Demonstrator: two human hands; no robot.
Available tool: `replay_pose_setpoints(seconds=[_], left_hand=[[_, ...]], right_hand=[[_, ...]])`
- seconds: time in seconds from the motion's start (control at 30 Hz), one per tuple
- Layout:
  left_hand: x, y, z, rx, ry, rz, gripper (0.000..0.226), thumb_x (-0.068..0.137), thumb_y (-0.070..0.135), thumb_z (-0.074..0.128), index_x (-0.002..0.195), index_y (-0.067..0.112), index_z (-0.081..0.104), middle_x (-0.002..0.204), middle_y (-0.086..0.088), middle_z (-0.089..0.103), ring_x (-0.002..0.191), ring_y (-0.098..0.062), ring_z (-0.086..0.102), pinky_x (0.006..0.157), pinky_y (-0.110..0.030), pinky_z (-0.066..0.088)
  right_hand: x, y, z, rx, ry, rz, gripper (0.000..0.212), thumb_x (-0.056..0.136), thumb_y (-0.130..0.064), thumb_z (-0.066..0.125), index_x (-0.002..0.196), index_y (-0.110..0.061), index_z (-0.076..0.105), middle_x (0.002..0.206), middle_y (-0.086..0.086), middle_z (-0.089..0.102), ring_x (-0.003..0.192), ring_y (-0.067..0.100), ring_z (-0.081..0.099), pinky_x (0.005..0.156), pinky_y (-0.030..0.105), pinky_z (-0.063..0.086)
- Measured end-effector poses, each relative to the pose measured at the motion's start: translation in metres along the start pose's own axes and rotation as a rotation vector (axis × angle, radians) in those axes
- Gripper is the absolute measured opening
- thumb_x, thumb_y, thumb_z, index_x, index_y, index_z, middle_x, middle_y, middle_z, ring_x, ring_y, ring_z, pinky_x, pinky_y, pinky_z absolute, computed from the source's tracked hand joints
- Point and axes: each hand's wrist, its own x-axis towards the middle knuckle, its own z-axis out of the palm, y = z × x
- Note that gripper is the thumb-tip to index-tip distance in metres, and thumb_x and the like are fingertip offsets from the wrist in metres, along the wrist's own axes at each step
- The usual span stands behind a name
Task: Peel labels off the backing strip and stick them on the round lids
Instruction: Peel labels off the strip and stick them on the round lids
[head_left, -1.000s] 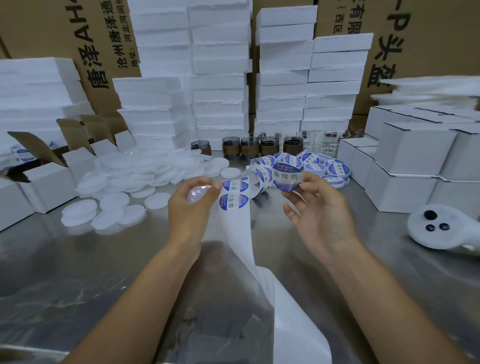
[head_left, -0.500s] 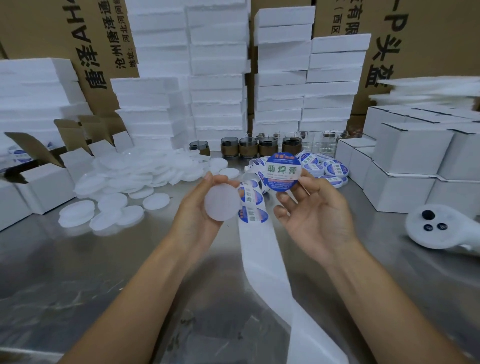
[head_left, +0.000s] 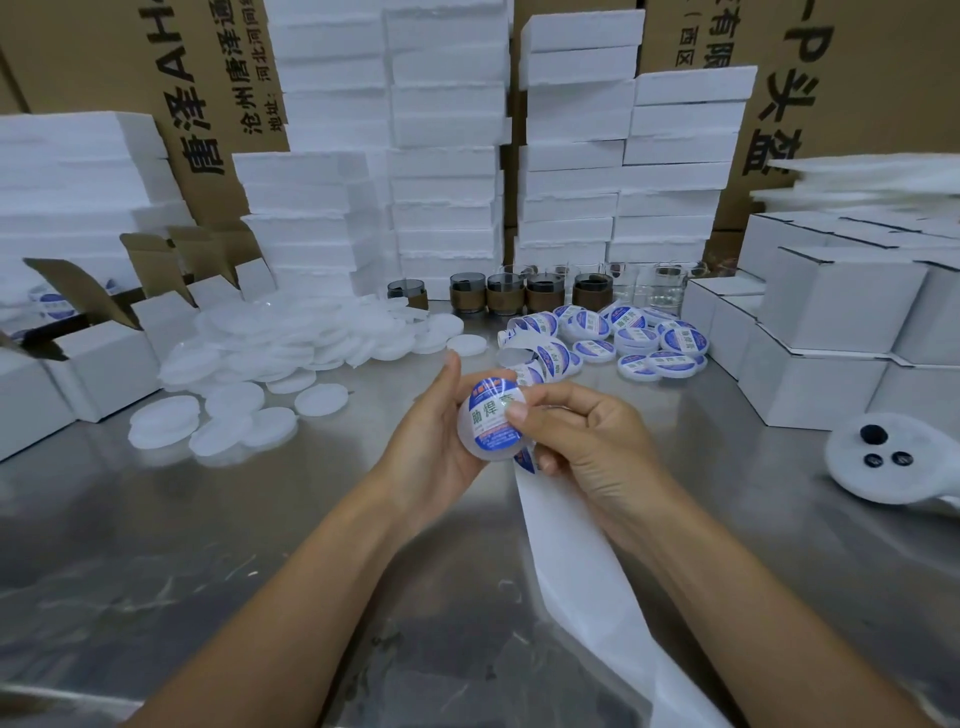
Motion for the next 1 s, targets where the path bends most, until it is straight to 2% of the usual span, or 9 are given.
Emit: replay_pose_setpoints(seconds=[0.07, 0.23, 0.43, 0.53, 0.67, 0.83, 1.0], left_hand=[[0.0005, -0.0009, -0.0009, -0.004, -0.009, 0.002, 0.052, 0.078, 0.051, 0.042, 0.094, 0.005, 0.061, 0.097, -0.018, 0.068, 0.085, -0.027, 0.065, 0.069, -0.034, 0.056], [0.0012, -0.0014, -0.0015, -0.018, -0.041, 0.026, 0.05, 0.077, 0.049, 0.043, 0.094, 0.006, 0.062, 0.092, -0.014, 0.071, 0.081, -0.021, 0.069, 0.072, -0.031, 0.057], [0.001, -0.0025, -0.0016, -0.007, -0.05, 0.023, 0.049, 0.076, 0.047, 0.044, 0.096, 0.006, 0.062, 0.09, -0.009, 0.072, 0.082, -0.019, 0.069, 0.073, -0.03, 0.058], [-0.0006, -0.0046, -0.002, 0.047, -0.049, 0.052, 0.038, 0.076, 0.034, 0.053, 0.101, 0.006, 0.061, 0.093, -0.008, 0.072, 0.085, -0.018, 0.069, 0.072, -0.029, 0.058], [-0.0022, -0.0069, -0.0028, 0.12, -0.055, 0.074, 0.036, 0.073, 0.013, 0.061, 0.108, 0.005, 0.058, 0.099, -0.009, 0.069, 0.087, -0.018, 0.067, 0.077, -0.027, 0.057], [-0.0003, -0.007, -0.0045, 0.146, -0.041, 0.076, 0.039, 0.07, 0.013, 0.063, 0.108, 0.007, 0.06, 0.104, -0.009, 0.068, 0.093, -0.02, 0.066, 0.081, -0.029, 0.056], [-0.0001, -0.0079, -0.0044, 0.12, -0.065, 0.086, 0.037, 0.071, 0.011, 0.061, 0.107, 0.005, 0.059, 0.102, -0.009, 0.068, 0.09, -0.018, 0.067, 0.079, -0.027, 0.057]], right_hand=[[0.0002, 0.001, -0.0003, -0.015, 0.006, 0.0, 0.007, 0.074, -0.007, 0.073, 0.075, -0.011, 0.067, 0.058, 0.003, 0.066, 0.035, 0.006, 0.039, 0.041, 0.013, 0.038], [0.0009, 0.0023, -0.002, -0.065, 0.062, 0.003, 0.008, 0.073, -0.008, 0.075, 0.07, -0.013, 0.068, 0.059, 0.005, 0.067, 0.035, 0.007, 0.039, 0.041, 0.013, 0.04], [0.0019, 0.0041, -0.0023, -0.106, 0.124, 0.029, 0.01, 0.072, -0.012, 0.077, 0.076, -0.008, 0.068, 0.061, 0.007, 0.069, 0.034, 0.008, 0.04, 0.041, 0.015, 0.041], [0.0018, 0.0041, -0.0015, -0.113, 0.147, 0.047, 0.01, 0.072, -0.013, 0.077, 0.076, -0.009, 0.069, 0.06, 0.005, 0.069, 0.035, 0.007, 0.043, 0.039, 0.014, 0.04], [0.0013, 0.0029, 0.0002, -0.063, 0.177, 0.06, 0.009, 0.072, -0.008, 0.076, 0.072, -0.01, 0.067, 0.059, 0.003, 0.069, 0.048, 0.008, 0.063, 0.039, 0.011, 0.04], [0.0016, 0.0018, 0.0007, -0.095, 0.192, 0.078, 0.01, 0.072, -0.009, 0.076, 0.072, -0.01, 0.066, 0.056, 0.001, 0.068, 0.045, 0.005, 0.061, 0.037, 0.011, 0.038], [0.0022, 0.0021, 0.0, -0.132, 0.205, 0.086, 0.011, 0.072, -0.012, 0.077, 0.07, -0.012, 0.066, 0.054, 0.0, 0.068, 0.038, 0.003, 0.055, 0.034, 0.011, 0.035]])
